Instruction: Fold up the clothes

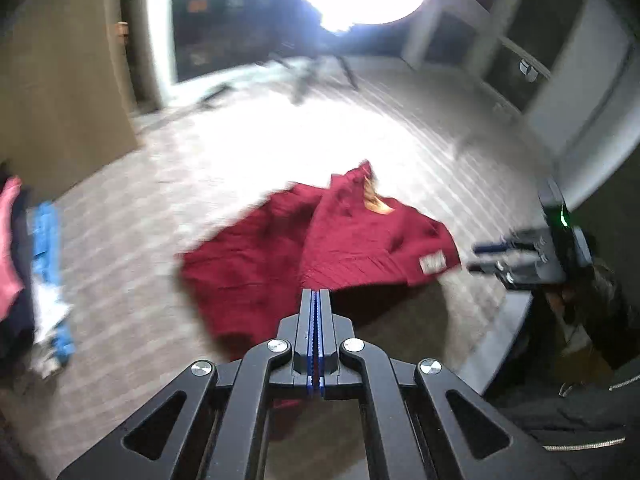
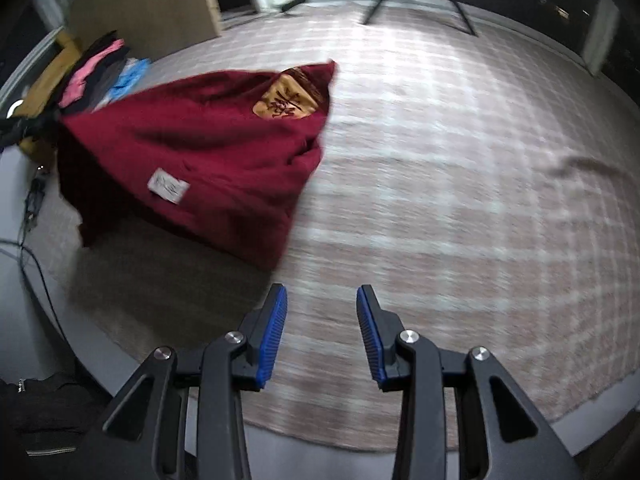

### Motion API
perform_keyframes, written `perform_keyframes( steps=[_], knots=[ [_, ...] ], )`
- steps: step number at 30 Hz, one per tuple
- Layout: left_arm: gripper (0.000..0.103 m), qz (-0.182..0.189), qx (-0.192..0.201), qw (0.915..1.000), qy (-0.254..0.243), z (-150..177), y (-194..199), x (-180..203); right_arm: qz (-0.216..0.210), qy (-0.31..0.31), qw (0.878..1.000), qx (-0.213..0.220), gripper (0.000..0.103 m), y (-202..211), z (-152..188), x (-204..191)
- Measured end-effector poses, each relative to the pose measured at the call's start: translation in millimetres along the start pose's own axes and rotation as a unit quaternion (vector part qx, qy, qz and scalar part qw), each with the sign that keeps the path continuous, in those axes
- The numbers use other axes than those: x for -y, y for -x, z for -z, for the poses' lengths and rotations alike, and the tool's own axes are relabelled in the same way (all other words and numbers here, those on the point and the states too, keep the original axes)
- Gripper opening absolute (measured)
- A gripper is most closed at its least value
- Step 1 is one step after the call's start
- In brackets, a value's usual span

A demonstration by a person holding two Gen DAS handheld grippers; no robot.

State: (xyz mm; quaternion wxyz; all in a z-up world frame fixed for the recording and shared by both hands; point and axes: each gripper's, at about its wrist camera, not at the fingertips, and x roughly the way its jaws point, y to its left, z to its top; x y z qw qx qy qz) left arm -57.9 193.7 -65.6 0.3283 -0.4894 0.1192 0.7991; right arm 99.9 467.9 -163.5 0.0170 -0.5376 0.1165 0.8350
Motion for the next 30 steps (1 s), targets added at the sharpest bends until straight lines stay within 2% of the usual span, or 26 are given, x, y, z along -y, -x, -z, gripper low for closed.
perform_keyframes(
  steps=[2,3,6,9,13,17,18,19,20,25,30],
  knots=[
    [0.000,-0.034,0.002,0.9993,0.018,7.6,7.1,-21.6,-0.008,0.020,1.000,0.004,0.036,-3.4,-4.8,-19.3],
    [0.000,-0.037,0.003,0.9988,0.031,11.8,8.4,-30.0,-0.009,0.031,0.999,0.003,0.036,-6.5,-7.0,-28.0],
    [0.000,-0.029,0.002,0.9980,0.056,24.5,9.1,-47.2,-0.012,0.058,0.998,0.004,0.036,-15.2,-13.0,-57.4],
    [0.000,-0.027,-0.004,0.9984,0.049,32.1,3.1,-48.7,0.000,0.086,0.996,0.012,0.036,-23.2,-16.9,-79.8],
    [0.000,-0.016,-0.008,0.9988,0.046,37.9,1.6,-52.6,0.028,0.111,0.993,-0.001,0.037,-42.5,-20.9,-90.3],
    [0.000,-0.015,-0.013,0.9991,0.038,40.6,-1.6,-57.9,0.036,0.101,0.994,0.005,0.036,-50.7,-28.8,-84.0],
    [0.000,-0.015,-0.015,0.9991,0.036,41.3,-2.4,-59.2,0.025,0.085,0.996,0.008,0.031,-50.4,-32.7,-79.8],
    [0.000,-0.018,-0.017,0.9992,0.031,41.3,-3.7,-59.7,0.009,0.065,0.998,0.012,0.012,-49.0,-37.3,-74.6],
    [0.000,-0.024,-0.021,0.9992,0.024,40.5,-5.7,-59.3,0.002,0.050,0.999,0.009,0.003,-48.7,-42.0,-70.1],
    [0.000,-0.042,-0.010,0.9990,-0.013,25.8,19.7,-55.9,0.044,0.057,0.997,0.040,0.003,11.3,-71.6,-62.4],
    [0.000,-0.067,0.026,0.9937,-0.086,5.5,74.7,-28.1,0.063,0.047,0.987,0.138,0.003,134.9,-95.2,-71.5]
  ],
)
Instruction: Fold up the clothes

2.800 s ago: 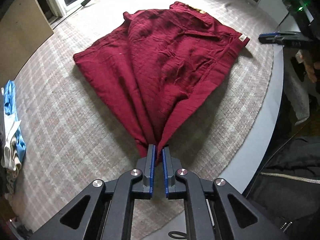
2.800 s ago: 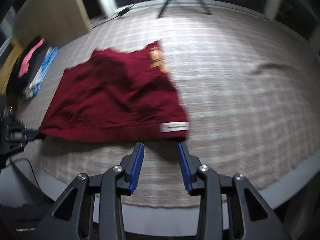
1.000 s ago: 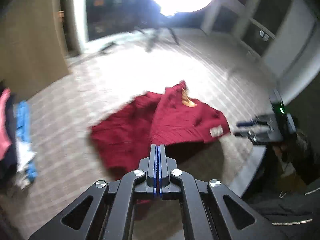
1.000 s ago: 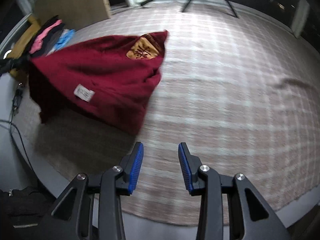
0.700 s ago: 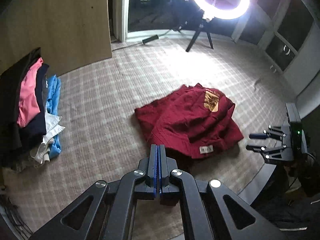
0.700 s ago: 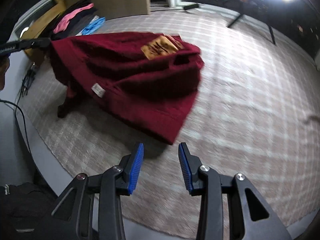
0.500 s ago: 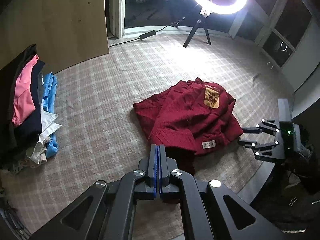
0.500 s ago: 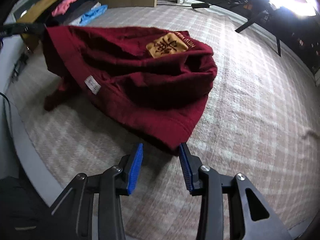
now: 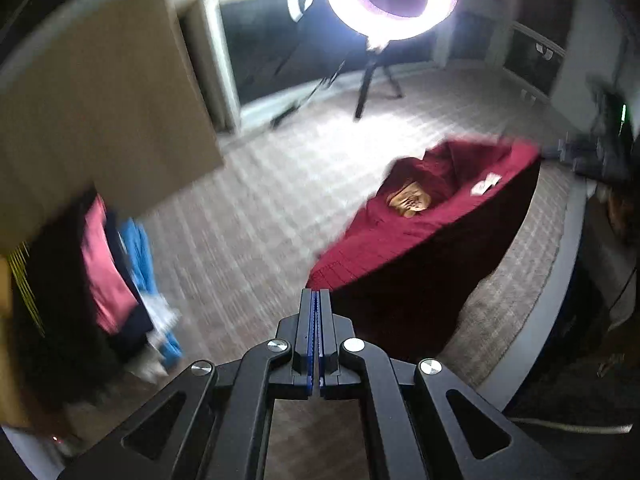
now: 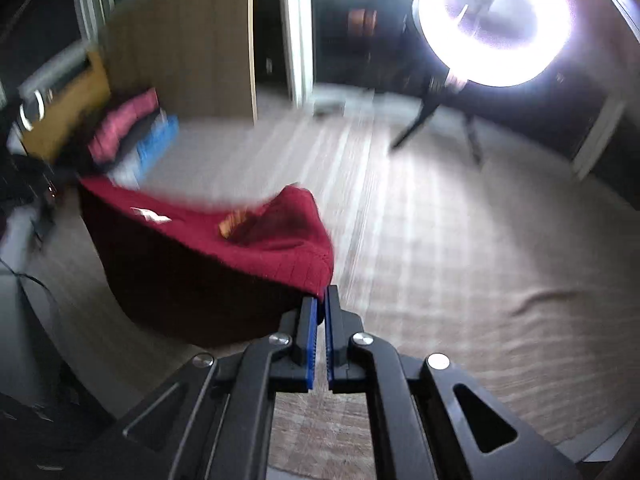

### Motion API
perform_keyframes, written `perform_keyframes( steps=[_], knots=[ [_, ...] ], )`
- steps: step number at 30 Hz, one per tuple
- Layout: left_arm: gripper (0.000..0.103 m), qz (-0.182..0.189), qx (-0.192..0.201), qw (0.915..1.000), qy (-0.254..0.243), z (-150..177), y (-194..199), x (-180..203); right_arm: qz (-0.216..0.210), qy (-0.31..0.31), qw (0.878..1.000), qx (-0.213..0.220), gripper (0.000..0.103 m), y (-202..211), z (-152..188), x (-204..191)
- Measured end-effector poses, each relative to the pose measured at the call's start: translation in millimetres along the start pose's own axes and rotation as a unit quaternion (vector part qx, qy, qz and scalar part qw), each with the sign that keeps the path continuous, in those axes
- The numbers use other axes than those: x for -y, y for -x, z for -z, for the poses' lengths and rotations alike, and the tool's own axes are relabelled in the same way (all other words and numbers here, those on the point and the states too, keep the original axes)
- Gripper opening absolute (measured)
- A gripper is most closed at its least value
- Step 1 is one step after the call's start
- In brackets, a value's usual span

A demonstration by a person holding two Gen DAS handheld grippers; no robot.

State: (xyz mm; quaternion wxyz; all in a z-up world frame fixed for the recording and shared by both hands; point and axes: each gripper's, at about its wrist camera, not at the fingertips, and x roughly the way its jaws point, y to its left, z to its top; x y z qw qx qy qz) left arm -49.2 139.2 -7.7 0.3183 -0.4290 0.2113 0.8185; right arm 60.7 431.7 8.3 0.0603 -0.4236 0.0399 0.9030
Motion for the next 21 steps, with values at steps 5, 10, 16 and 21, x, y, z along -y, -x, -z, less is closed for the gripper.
perform_keyframes(
  steps=[5,10,16,21],
  knots=[
    [0.001,0.014,-0.021,0.9986,-0.046,-5.9,-21.2,24.3,0.050,-0.001,0.999,0.000,0.003,17.4,-6.6,9.6],
    [0.000,0.064,-0.132,0.9863,-0.075,39.7,-110.9,67.4,0.063,-0.033,0.986,-0.153,0.003,-54.5,86.8,31.7],
    [0.000,0.103,-0.192,0.9741,-0.059,88.0,-151.8,95.4,0.049,-0.066,0.969,-0.231,0.003,-92.4,155.2,41.6],
    [0.009,0.100,-0.174,0.9793,-0.025,90.7,-140.8,84.5,0.038,-0.079,0.971,-0.222,0.003,-84.4,155.2,58.5]
  ],
)
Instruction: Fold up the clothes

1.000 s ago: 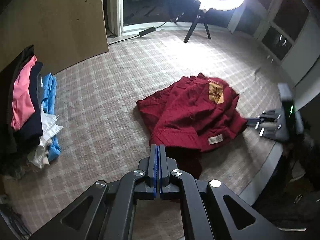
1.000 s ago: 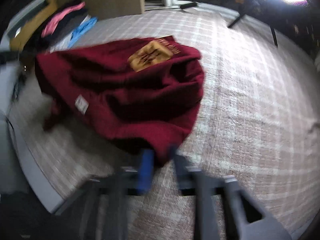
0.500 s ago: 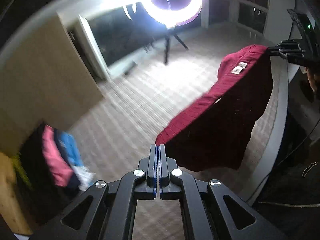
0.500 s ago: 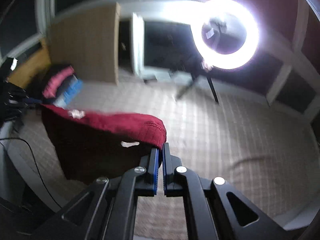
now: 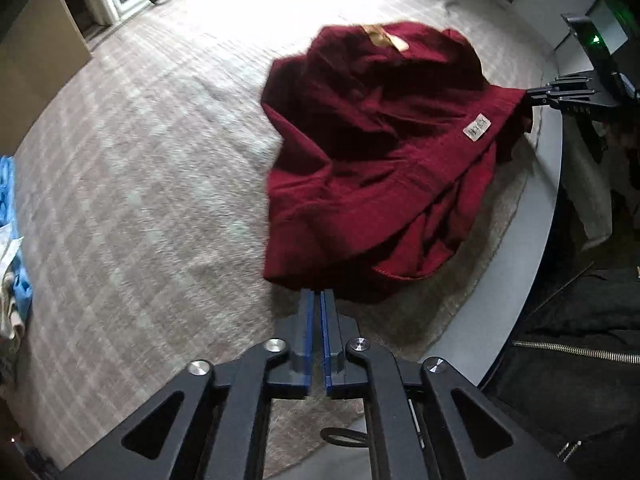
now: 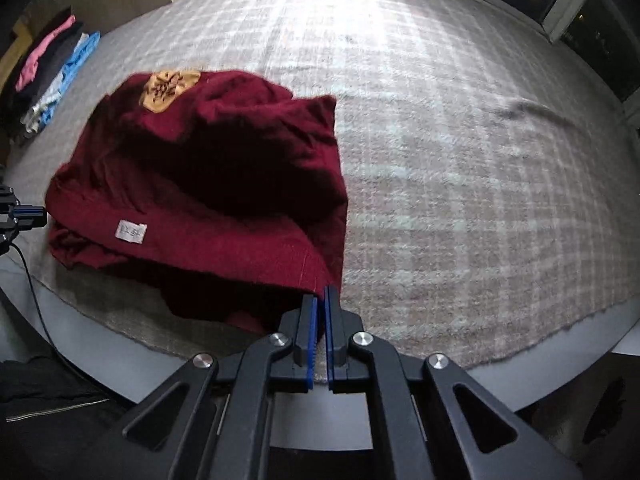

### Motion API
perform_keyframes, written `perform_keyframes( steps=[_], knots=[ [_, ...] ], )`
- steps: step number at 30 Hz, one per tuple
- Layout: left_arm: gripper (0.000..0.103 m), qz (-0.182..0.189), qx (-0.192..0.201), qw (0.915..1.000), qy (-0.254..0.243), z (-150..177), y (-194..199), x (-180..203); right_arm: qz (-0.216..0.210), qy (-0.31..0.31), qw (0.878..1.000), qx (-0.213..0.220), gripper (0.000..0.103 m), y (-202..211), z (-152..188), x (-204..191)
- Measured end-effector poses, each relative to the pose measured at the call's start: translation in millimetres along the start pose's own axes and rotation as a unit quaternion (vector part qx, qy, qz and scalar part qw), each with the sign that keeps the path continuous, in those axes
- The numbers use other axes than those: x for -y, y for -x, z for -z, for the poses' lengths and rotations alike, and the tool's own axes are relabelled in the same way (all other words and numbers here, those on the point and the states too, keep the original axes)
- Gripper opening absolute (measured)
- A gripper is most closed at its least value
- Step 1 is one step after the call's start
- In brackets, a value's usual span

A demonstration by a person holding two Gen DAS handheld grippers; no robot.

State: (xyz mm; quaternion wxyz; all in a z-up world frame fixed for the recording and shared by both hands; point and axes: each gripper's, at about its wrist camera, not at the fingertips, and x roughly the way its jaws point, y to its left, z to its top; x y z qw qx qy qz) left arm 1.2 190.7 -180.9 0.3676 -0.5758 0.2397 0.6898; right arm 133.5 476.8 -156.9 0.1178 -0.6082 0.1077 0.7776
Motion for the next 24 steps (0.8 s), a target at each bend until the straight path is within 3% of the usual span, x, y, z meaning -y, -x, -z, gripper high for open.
perform_keyframes(
  steps=[2,3,8,12,16,18,19,20,21,23,24],
  knots=[
    [0.023,-0.004,0.007,1.0000,0.001,3.1,3.6,1.0,-0.003,0.003,1.000,0.002,0.003,2.2,-1.0,5.7],
    [0.025,-0.006,0.010,0.9999,0.002,4.6,4.7,1.9,-0.005,0.004,1.000,0.001,0.003,2.1,-1.3,7.1],
    [0.026,-0.013,0.009,0.9996,0.023,1.1,-5.7,-0.1,-0.009,0.010,1.000,0.001,0.003,-7.5,-9.4,3.8],
    [0.027,-0.039,0.013,0.9984,0.037,-8.5,-16.6,-9.6,-0.013,0.008,1.000,0.004,0.004,-2.2,-8.6,10.4],
    [0.027,-0.024,0.017,0.9989,0.036,-19.7,-26.6,-10.7,-0.021,0.005,1.000,0.007,0.004,6.3,-7.6,22.5],
    [0.025,-0.013,0.024,0.9991,0.031,-26.1,-27.7,-6.1,-0.025,0.006,1.000,0.008,0.004,5.7,-8.6,25.9],
    [0.018,-0.012,0.027,0.9992,0.028,-29.3,-27.6,-3.2,-0.027,0.007,1.000,0.010,0.004,5.6,-8.8,26.9],
    [0.001,-0.015,0.027,0.9992,0.026,-32.2,-27.8,-1.6,-0.031,0.008,0.999,0.011,0.004,4.0,-8.7,26.5],
    [0.001,-0.019,0.025,0.9991,0.029,-34.1,-28.0,-2.3,-0.036,0.008,0.999,0.011,0.005,1.5,-7.1,26.2],
    [0.001,-0.015,0.024,0.9985,0.047,-36.1,-24.2,-8.1,-0.037,0.006,0.999,0.015,0.015,-2.6,-4.2,26.6],
    [0.001,-0.012,0.027,0.9981,0.054,-36.2,-20.2,-10.7,-0.036,0.006,0.999,0.017,0.029,-5.2,-2.8,27.0]
  ],
)
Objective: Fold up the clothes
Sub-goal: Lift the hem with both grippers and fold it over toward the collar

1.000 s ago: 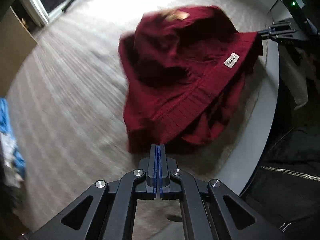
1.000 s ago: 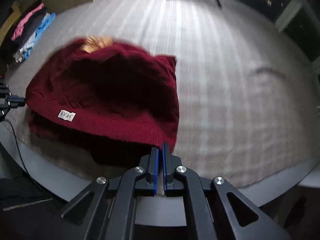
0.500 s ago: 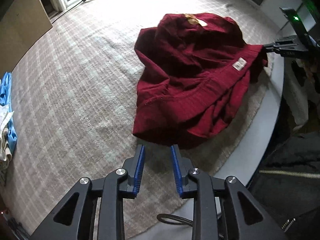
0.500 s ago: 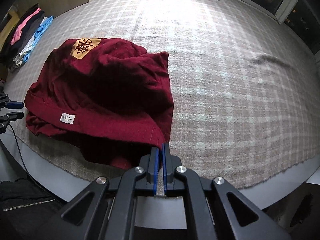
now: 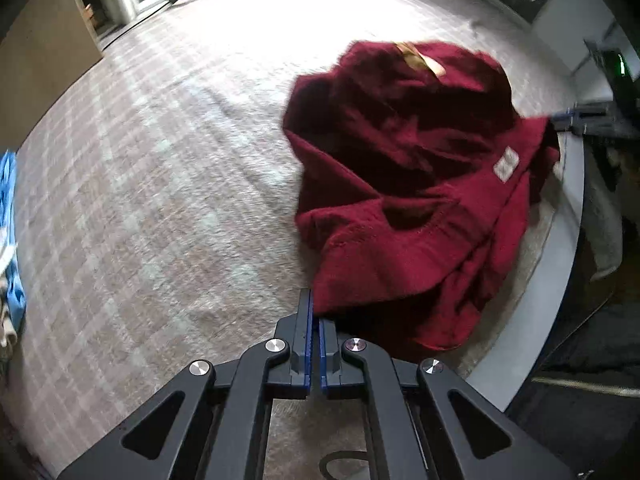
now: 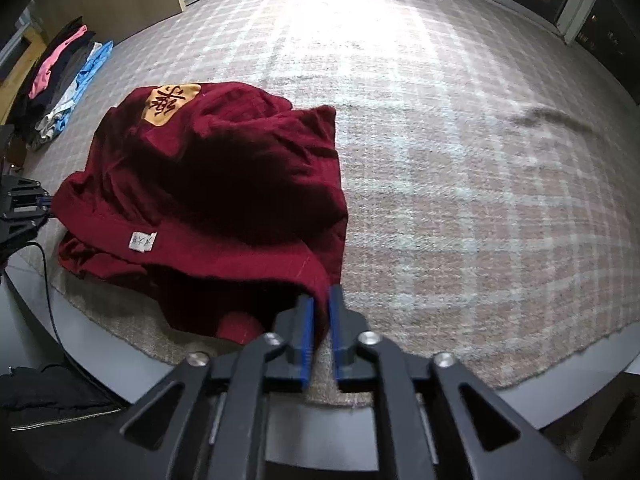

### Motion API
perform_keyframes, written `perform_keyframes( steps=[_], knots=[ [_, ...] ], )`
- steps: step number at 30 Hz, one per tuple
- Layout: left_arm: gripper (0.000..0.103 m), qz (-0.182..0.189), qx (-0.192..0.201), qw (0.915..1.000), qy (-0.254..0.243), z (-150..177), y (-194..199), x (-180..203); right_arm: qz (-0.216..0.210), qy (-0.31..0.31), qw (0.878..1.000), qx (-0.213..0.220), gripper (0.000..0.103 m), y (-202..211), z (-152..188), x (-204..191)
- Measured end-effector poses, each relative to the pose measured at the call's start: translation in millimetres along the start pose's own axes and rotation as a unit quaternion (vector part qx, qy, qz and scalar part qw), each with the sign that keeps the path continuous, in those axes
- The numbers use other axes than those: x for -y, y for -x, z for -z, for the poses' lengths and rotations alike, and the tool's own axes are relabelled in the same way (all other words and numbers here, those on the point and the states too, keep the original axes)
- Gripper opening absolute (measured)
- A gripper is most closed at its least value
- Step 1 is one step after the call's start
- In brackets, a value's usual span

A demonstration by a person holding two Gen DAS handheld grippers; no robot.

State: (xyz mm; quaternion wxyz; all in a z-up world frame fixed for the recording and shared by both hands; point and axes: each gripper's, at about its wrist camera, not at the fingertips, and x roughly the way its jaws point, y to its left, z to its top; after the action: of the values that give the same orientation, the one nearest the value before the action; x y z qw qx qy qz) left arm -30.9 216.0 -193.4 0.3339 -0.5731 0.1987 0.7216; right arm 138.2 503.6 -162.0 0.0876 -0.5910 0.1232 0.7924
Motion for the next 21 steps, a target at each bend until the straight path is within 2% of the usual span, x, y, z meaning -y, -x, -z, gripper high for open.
perform_keyframes(
  steps=[1,5,6,7,8,10,12,15,18,20,21],
  knots=[
    [0.001,-0.001,0.004,1.0000,0.004,-0.2,5.1,-2.4,0.000,0.001,1.000,0.003,0.040,-2.9,1.5,0.7],
    [0.001,-0.009,0.013,0.9998,0.011,-0.8,21.7,-7.5,-0.007,-0.003,1.000,0.015,0.041,-16.4,9.1,0.4],
    [0.001,-0.013,0.013,0.9998,0.011,-1.4,23.4,-7.4,-0.011,-0.006,1.000,0.021,0.036,-18.3,10.5,1.4],
    [0.001,-0.016,0.014,0.9997,0.010,-2.4,25.4,-6.9,-0.019,-0.014,1.000,0.021,0.013,-18.3,10.1,2.9],
    [0.001,-0.022,0.016,0.9996,0.008,-4.2,27.6,-6.1,-0.029,-0.024,0.999,0.020,0.006,-17.6,8.9,4.7],
    [0.001,-0.039,0.021,0.9990,0.009,-12.1,37.3,-7.1,-0.043,-0.038,0.998,0.018,0.005,-10.2,2.9,8.6],
    [0.001,-0.047,0.031,0.9984,0.008,-24.2,55.4,-11.8,-0.046,-0.038,0.998,0.021,0.005,8.5,-9.8,13.1],
    [0.001,-0.090,0.054,0.9943,-0.018,-52.6,98.3,-30.4,-0.016,0.007,0.997,0.075,0.005,67.7,-47.0,6.5],
    [0.001,-0.128,0.079,0.9878,-0.041,-80.8,155.0,-36.7,0.005,0.033,0.990,0.134,0.005,128.7,-92.2,-4.0],
    [0.001,-0.153,0.086,0.9828,-0.058,-89.7,179.6,-33.0,0.029,0.047,0.986,0.160,0.005,155.7,-110.2,-16.5],
    [0.001,-0.158,0.080,0.9821,-0.065,-86.9,184.2,-30.0,0.042,0.057,0.985,0.158,0.005,159.1,-110.5,-23.1]
  ],
)
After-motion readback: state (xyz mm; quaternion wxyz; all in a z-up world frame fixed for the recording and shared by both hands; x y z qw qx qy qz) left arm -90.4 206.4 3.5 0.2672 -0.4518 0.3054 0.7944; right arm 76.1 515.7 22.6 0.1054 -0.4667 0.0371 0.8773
